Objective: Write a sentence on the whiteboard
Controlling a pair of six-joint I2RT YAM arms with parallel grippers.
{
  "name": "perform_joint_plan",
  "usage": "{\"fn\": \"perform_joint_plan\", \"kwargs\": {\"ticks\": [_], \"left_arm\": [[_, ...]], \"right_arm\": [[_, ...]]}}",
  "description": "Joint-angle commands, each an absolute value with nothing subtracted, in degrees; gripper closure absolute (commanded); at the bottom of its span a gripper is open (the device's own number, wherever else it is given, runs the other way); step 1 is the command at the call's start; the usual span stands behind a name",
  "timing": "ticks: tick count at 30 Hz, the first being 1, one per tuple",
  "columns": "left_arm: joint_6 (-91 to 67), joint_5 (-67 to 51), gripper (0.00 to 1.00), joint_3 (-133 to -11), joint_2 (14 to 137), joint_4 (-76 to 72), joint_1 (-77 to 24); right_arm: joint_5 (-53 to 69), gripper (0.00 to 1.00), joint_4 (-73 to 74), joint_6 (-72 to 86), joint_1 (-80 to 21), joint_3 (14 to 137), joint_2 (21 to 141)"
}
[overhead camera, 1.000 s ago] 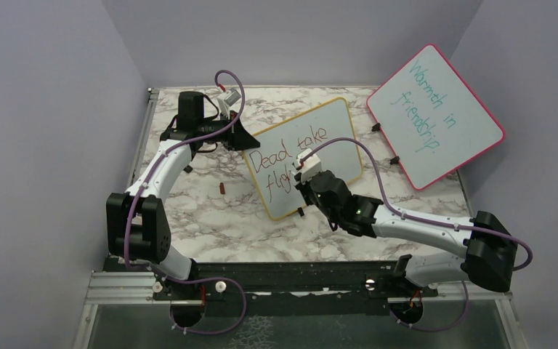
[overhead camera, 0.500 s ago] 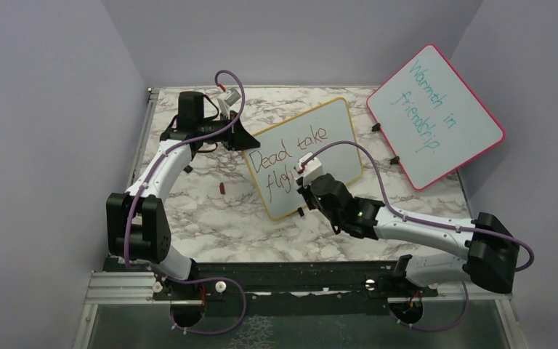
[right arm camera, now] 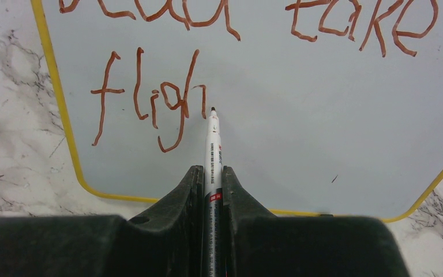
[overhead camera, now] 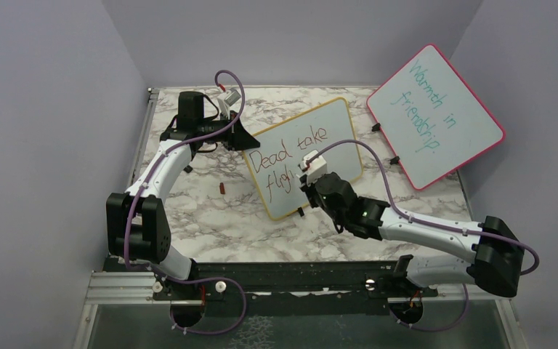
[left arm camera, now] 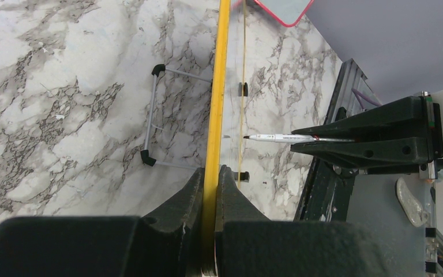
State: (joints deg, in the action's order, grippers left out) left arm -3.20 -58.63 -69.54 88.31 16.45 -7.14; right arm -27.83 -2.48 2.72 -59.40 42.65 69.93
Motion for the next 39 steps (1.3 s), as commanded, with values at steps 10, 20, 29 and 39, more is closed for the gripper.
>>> {"fn": "perform_joint_plan", "kwargs": {"ticks": [10, 20, 29, 39], "left_arm": [[1.6, -45.4, 1.0, -68.4, 91.1, 19.3, -6.1], [1.7, -45.4, 1.0, -68.4, 91.1, 19.4, -6.1], [1.7, -45.4, 1.0, -68.4, 91.2, 19.3, -6.1], [1.7, -45.4, 1.0, -68.5, 91.2, 19.3, -6.1]], "right_arm": [[-28.2, 1.0, -7.3, 0.8, -58.7, 43.8, 72.9], [-30.1, 1.0, -6.7, 0.5, -58.0, 43.1, 72.7], [-32.3, 1.0, -5.5, 0.7, -57.0, 42.1, 71.3], [-28.6, 1.0, -5.1, 0.5, -56.6, 42.2, 69.5]]}}
